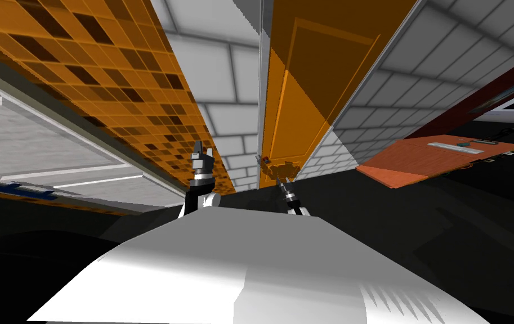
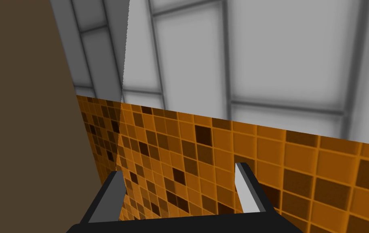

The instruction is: Pull the door open

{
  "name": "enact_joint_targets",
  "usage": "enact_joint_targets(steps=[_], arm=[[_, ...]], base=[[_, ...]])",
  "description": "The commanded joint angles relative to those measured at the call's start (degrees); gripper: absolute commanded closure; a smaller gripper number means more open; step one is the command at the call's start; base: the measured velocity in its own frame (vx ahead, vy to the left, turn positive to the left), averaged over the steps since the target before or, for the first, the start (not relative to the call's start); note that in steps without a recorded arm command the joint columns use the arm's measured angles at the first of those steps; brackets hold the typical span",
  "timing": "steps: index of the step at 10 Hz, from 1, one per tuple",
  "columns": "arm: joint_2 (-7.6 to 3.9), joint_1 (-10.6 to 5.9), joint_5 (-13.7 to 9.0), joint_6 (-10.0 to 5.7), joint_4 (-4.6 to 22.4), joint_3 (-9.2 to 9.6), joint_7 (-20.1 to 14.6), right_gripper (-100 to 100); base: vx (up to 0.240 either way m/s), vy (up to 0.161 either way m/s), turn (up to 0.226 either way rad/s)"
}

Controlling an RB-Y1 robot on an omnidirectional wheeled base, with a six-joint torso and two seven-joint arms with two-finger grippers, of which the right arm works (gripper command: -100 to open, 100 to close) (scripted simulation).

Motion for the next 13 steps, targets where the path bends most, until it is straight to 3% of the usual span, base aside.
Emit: enact_joint_targets(steps=[1,7,13], arm=[[0.04,-0.61,0.67,-0.43,1.70,-0.01,1.42,-100],[0.40,-2.95,3.87,-2.33,9.42,0.03,7.83,-100],[0.78,-4.59,6.12,-3.67,14.83,0.05,12.32,-100]], base=[[0.080,0.048,-0.043],[0.120,0.059,-0.057],[0.123,0.042,-0.046]])
